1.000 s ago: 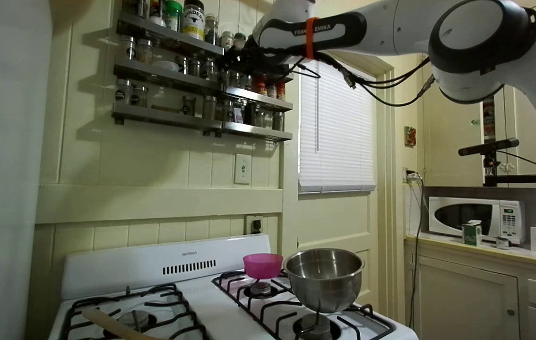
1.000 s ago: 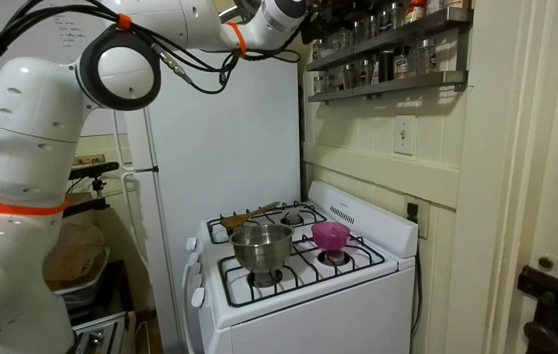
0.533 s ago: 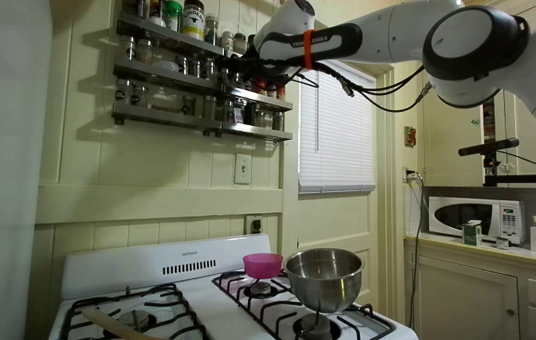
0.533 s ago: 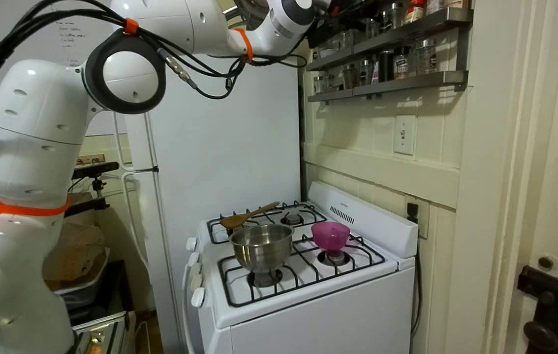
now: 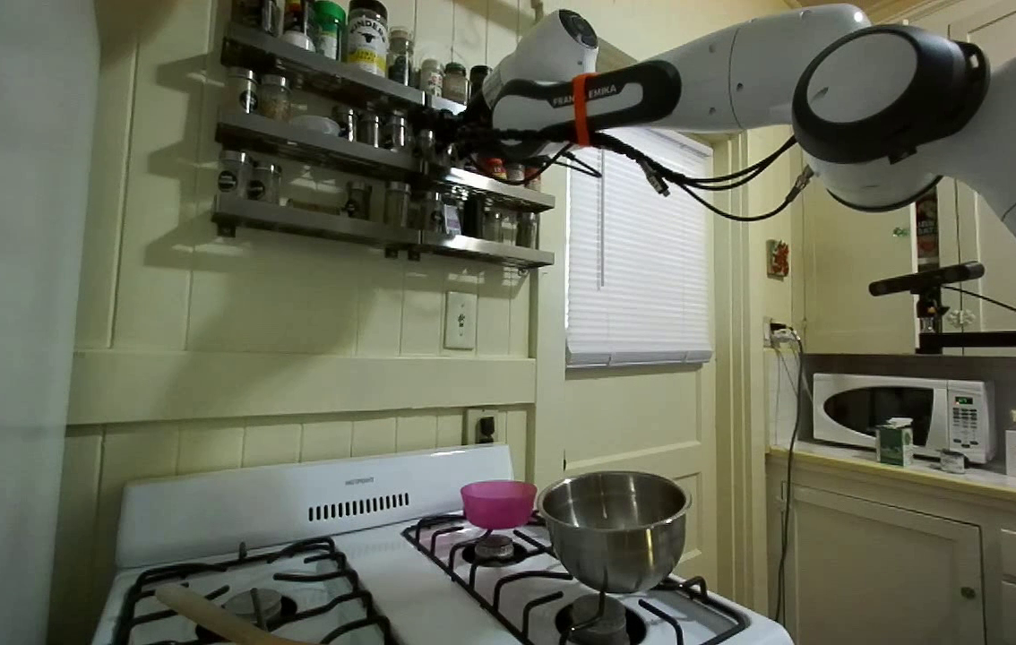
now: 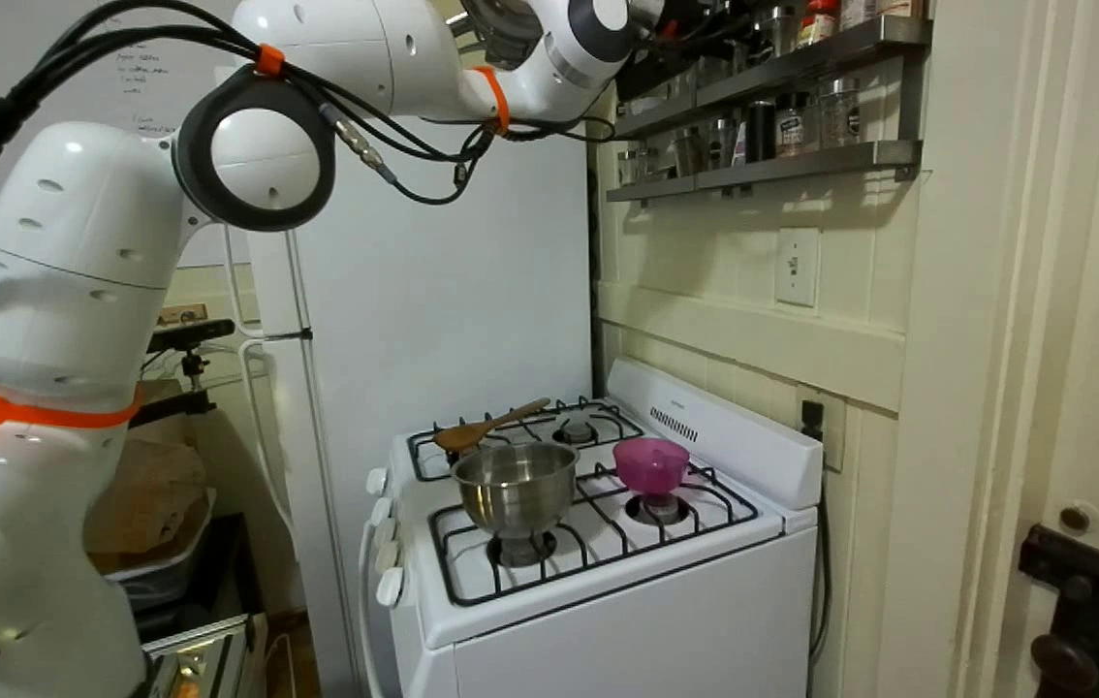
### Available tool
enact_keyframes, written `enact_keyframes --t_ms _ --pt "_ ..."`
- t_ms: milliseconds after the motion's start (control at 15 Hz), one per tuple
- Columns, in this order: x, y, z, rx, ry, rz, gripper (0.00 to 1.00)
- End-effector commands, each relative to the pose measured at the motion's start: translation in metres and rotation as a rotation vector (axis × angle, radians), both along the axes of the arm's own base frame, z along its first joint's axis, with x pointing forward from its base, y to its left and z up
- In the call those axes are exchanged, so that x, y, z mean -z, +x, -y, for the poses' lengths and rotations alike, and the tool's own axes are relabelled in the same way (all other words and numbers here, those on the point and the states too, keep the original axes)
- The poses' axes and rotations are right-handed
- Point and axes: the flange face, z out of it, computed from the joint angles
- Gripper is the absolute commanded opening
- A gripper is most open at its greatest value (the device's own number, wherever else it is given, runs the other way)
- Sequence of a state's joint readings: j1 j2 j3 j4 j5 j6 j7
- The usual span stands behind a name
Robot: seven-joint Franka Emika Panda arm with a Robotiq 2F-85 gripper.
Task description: Put the spice bottle on the stove
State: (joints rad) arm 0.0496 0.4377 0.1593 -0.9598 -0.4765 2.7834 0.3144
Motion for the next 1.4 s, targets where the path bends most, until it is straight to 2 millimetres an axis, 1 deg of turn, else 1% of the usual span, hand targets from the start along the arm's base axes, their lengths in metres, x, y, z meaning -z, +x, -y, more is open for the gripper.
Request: enact_keyframes --t_ms 0,67,133,200,267,333,467,600,733,800,867,933,1067,1267,1333 --pt "0.0016 0.0048 0.0029 -0.001 0.025 0.027 0.54" --pt "0.0024 0.0054 0.0034 -0.001 0.027 0.029 0.5" --pt "0.0029 0.0059 0.0038 0.0 0.027 0.03 0.5" --pt "0.0035 0.0063 0.0041 0.0 0.029 0.029 0.55" --pt "0.004 0.0066 0.0041 0.0 0.03 0.03 0.72" --pt "0.0044 0.0069 0.0043 0.001 0.031 0.031 0.8" --pt "0.0045 0.0075 0.0051 0.002 0.032 0.035 0.86" --pt "0.0052 0.0087 0.0051 0.004 0.033 0.035 0.9" --pt "0.0059 0.0097 0.0048 0.003 0.034 0.034 0.87" --pt "0.0063 0.0102 0.0044 0.003 0.035 0.033 0.83" --pt "0.0067 0.0105 0.0041 0.002 0.035 0.033 0.64" --pt "0.0069 0.0109 0.0042 0.002 0.035 0.033 0.61" --pt "0.0073 0.0114 0.0047 0.003 0.035 0.034 0.45" --pt "0.0072 0.0121 0.0065 0.004 0.03 0.038 0.4" --pt "0.007 0.0121 0.0068 0.004 0.031 0.038 0.42"
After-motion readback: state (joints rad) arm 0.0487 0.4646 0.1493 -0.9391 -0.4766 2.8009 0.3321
